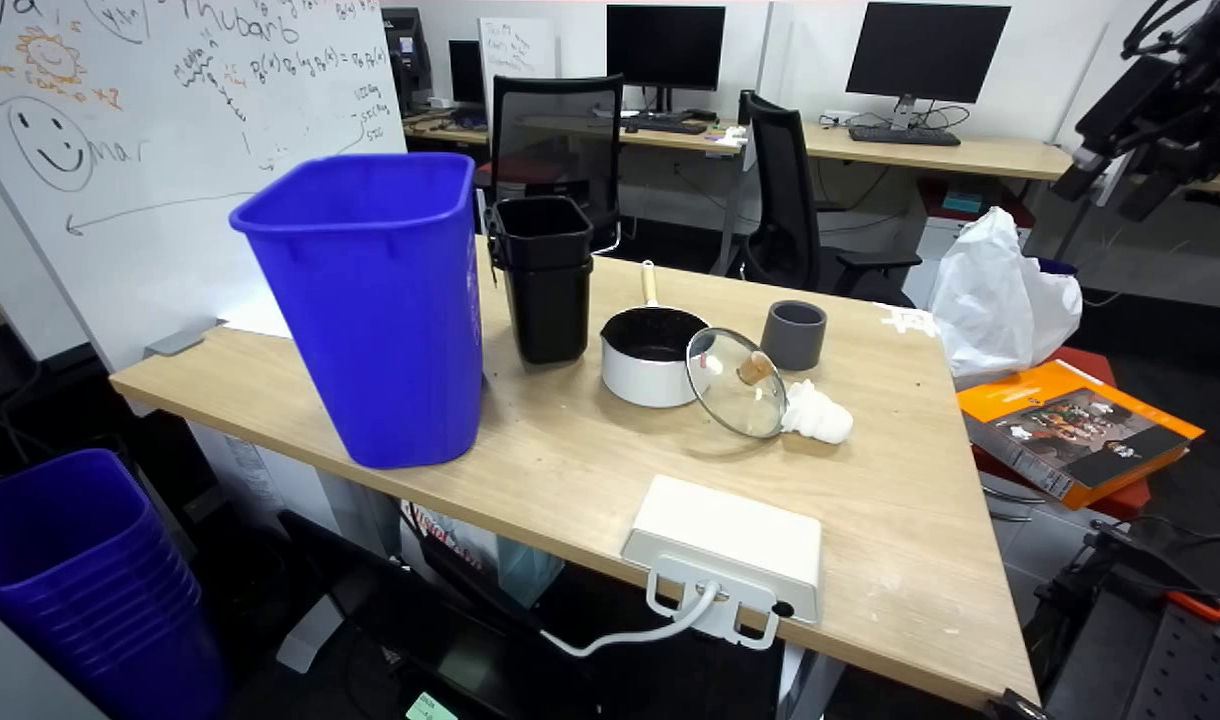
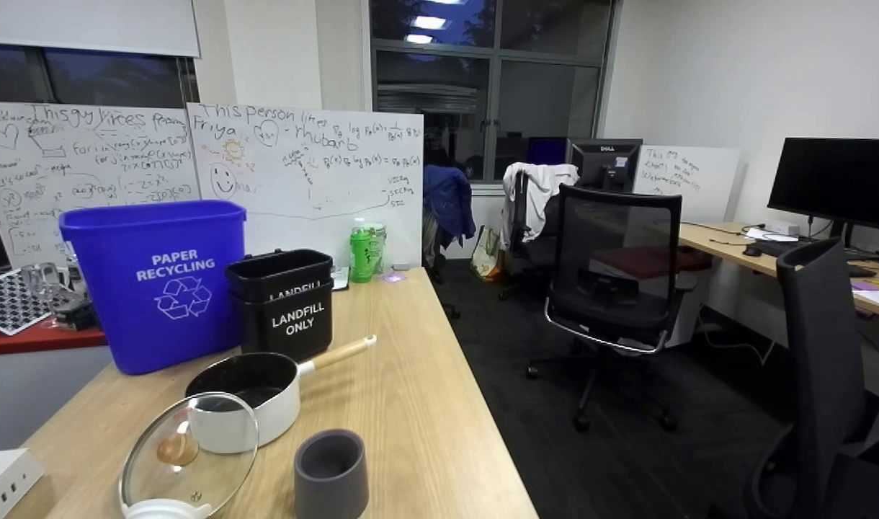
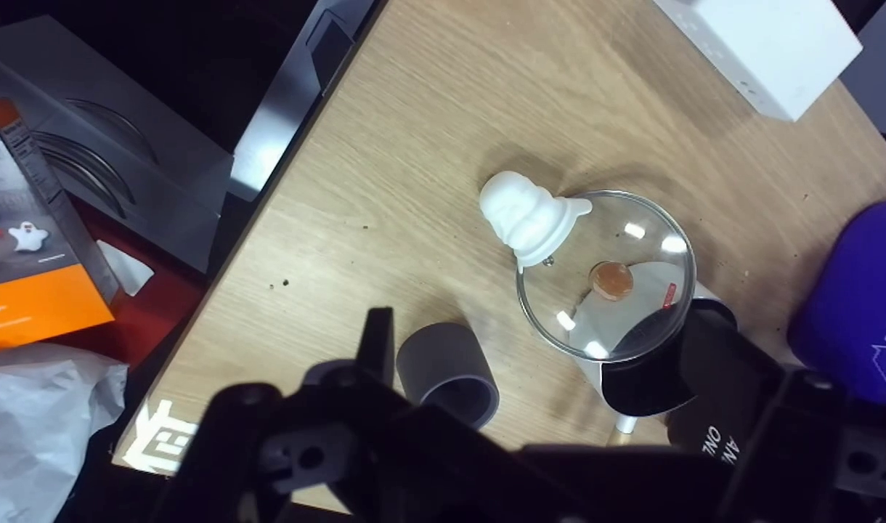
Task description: Pick the lid and put it on the pot
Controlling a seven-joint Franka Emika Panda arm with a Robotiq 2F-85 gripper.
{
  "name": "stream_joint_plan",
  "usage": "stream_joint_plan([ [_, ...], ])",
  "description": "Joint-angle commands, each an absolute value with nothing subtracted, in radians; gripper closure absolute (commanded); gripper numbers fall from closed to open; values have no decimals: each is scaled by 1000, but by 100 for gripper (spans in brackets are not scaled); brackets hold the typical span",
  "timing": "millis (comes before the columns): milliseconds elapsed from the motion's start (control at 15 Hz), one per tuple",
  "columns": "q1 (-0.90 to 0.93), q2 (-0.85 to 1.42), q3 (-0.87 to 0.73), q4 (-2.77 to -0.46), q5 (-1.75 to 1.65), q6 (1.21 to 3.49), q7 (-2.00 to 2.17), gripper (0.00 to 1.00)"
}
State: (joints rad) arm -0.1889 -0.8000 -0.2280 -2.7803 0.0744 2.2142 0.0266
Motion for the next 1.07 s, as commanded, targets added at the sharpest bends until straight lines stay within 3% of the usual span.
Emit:
stream_joint_plan([
  [0, -172, -781, -224, -2777, 113, 2259, 6, 0],
  [1000, 93, -501, -284, -2785, 465, 2537, -209, 0],
])
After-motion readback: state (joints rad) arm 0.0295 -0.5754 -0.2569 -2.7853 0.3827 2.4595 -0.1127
